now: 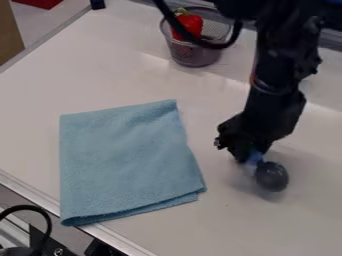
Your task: Put the spoon handle on the bottom side of the table
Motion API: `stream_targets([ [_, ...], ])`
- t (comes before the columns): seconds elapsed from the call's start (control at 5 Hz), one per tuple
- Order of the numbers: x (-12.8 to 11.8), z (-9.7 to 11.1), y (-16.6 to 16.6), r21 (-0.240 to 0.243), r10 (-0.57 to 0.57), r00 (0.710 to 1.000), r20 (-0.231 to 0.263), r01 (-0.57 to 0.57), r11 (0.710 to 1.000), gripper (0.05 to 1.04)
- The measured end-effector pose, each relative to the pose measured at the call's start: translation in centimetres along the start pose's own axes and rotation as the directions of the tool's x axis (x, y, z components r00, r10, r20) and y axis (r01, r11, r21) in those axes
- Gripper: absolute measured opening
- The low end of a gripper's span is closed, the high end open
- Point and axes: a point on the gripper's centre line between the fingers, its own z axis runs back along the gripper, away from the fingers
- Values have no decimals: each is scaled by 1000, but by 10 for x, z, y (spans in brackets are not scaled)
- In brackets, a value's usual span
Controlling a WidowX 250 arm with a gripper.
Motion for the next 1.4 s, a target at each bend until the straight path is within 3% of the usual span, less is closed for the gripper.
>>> stream_targets([
  [0.2, 3, 3, -9, 9, 257, 966, -28, -257, 966, 361],
  [0.4, 15, 7, -25, 8, 513, 858, -11, -513, 858, 361],
  [0.6, 25, 6, -38, -30, 718, 696, -2, -718, 696, 361],
  [0.8, 31, 4, -48, -22, 857, 515, 11, -857, 515, 361],
  [1.0, 39, -3, -57, -12, 961, 275, -2, -961, 275, 361],
  [1.2, 52, -2, -65, 17, 991, 130, 39, -991, 130, 361],
  [1.4, 57, -5, -68, 8, 998, 21, 60, -1000, 21, 361],
])
